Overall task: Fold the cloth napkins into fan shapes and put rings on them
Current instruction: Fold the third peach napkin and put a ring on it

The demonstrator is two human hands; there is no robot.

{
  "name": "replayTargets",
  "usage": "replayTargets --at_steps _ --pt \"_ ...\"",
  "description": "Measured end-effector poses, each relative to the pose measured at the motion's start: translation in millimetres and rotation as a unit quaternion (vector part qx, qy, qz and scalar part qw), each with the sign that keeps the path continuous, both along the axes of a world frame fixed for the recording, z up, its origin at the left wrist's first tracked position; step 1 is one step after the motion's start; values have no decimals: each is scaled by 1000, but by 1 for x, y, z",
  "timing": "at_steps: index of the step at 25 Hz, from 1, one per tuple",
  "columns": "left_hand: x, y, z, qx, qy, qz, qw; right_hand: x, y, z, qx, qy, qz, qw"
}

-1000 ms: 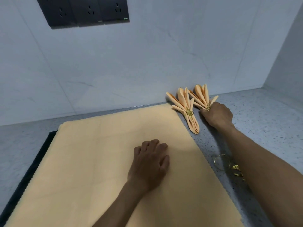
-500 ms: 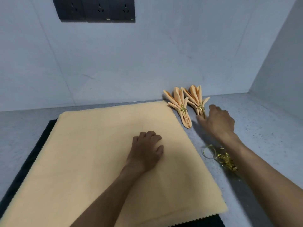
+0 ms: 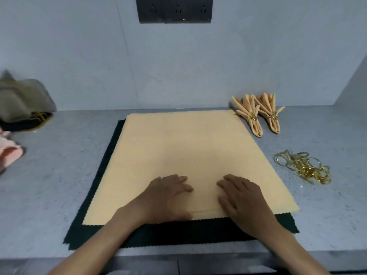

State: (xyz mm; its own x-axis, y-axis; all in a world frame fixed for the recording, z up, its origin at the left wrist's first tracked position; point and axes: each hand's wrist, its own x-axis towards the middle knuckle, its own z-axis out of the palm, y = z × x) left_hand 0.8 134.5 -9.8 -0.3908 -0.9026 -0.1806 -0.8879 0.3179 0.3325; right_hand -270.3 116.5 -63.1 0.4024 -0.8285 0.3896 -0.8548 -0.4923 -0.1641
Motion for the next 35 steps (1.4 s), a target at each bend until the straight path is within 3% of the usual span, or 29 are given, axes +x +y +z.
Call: replayTargets --at_steps 2,7,11,14,17,20,22,24,26,28,31,35 --pt "8 11 5 7 -12 9 1000 2 1 -1 13 5 -2 1000" --pt "4 19 8 -91 15 18 996 -9 3 3 60 -27 39 997" --pt "9 15 13 -114 102 96 984 -13 6 10 54 -56 88 993" --pt "26 19 16 -145 72 101 982 -19 0 19 19 -68 60 996" --pt "53 22 24 -167 43 116 978 -41 -9 34 -6 -18 17 1000" --pt "71 22 39 -138 -44 137 980 -60 -18 56 7 12 -11 1000" --pt "76 28 53 -94 -38 119 988 -70 -17 75 43 34 8 998" --pt "81 43 76 23 14 78 997 -84 -6 100 201 74 42 976" --pt "86 62 98 179 77 39 980 -97 10 121 410 32 82 908" --pt "91 71 108 243 105 17 964 -101 17 135 484 -9 123 866" --pt "96 53 96 188 78 55 978 -84 3 140 475 9 111 873" --pt "110 4 70 82 65 179 978 -72 -56 117 367 39 -16 929"
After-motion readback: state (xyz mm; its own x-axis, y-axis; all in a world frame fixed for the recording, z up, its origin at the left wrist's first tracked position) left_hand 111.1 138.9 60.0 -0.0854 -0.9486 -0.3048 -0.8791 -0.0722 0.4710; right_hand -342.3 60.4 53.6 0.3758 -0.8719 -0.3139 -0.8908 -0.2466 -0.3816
